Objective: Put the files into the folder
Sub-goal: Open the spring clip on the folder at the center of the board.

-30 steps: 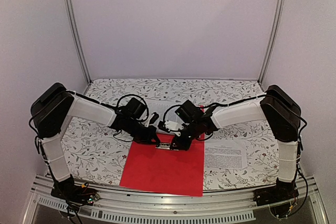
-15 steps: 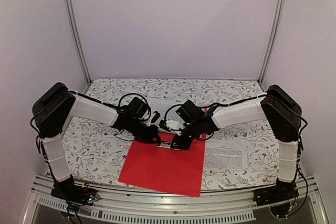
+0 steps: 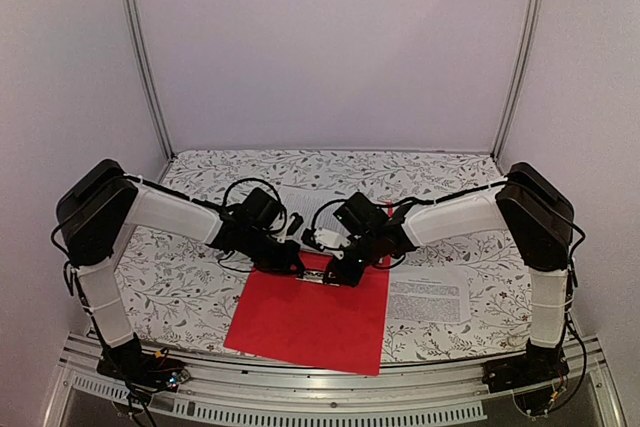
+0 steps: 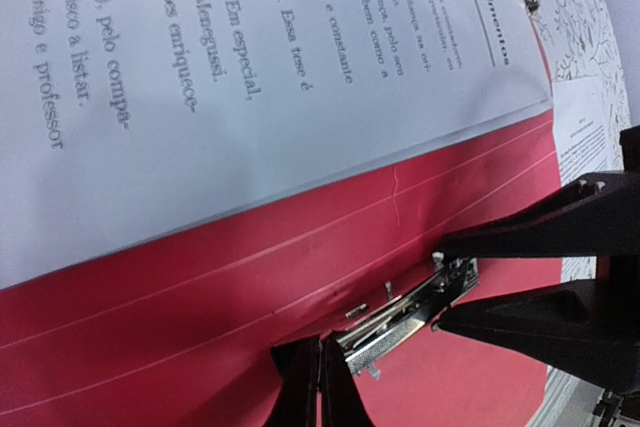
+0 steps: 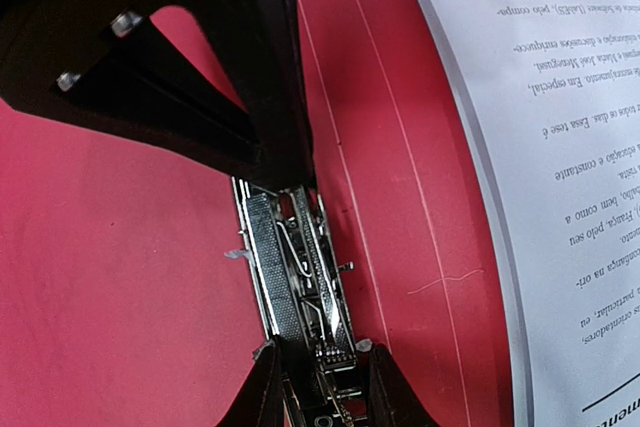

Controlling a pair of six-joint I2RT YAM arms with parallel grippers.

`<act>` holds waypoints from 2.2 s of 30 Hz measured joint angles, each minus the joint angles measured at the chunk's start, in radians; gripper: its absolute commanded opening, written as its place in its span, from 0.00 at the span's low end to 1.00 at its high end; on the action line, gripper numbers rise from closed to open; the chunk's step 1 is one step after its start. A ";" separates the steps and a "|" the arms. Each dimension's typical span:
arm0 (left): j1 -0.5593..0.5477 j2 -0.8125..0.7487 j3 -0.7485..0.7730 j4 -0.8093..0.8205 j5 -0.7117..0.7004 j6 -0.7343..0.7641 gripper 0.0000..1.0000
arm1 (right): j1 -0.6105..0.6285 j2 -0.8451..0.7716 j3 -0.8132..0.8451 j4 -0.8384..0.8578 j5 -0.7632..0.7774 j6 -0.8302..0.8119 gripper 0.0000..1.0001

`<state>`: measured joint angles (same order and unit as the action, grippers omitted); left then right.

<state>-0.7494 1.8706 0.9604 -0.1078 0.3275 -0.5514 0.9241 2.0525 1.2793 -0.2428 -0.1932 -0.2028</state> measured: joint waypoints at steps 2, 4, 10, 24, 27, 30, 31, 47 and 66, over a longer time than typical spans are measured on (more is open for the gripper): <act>0.000 -0.005 0.014 -0.028 -0.003 0.000 0.00 | 0.000 -0.001 -0.003 0.006 0.001 -0.001 0.00; -0.001 -0.010 0.029 -0.055 -0.003 0.000 0.00 | 0.000 -0.002 -0.004 0.008 0.000 -0.003 0.00; -0.004 -0.034 0.048 -0.108 -0.004 -0.003 0.00 | 0.003 -0.002 -0.004 0.010 -0.001 -0.018 0.03; -0.004 -0.059 0.135 -0.249 -0.006 -0.022 0.00 | 0.005 -0.002 -0.015 0.040 -0.057 -0.040 0.43; -0.004 -0.045 0.179 -0.305 -0.009 -0.006 0.00 | 0.005 -0.007 -0.014 0.040 -0.072 -0.027 0.55; -0.005 -0.035 0.227 -0.360 -0.018 0.009 0.00 | 0.004 -0.023 -0.014 0.026 -0.065 -0.026 0.68; -0.004 -0.035 0.240 -0.380 -0.026 0.010 0.00 | 0.003 -0.029 -0.016 0.010 -0.063 -0.029 0.72; -0.005 -0.002 0.323 -0.401 0.043 -0.005 0.20 | 0.003 -0.281 -0.195 0.011 0.037 0.078 0.80; -0.154 0.058 0.441 -0.302 0.029 0.050 0.85 | -0.003 -0.562 -0.455 0.019 0.214 0.278 0.83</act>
<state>-0.9035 1.9282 1.4010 -0.4099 0.3565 -0.5011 0.9207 1.4906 0.8238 -0.2237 0.0208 0.0753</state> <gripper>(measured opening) 0.733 0.825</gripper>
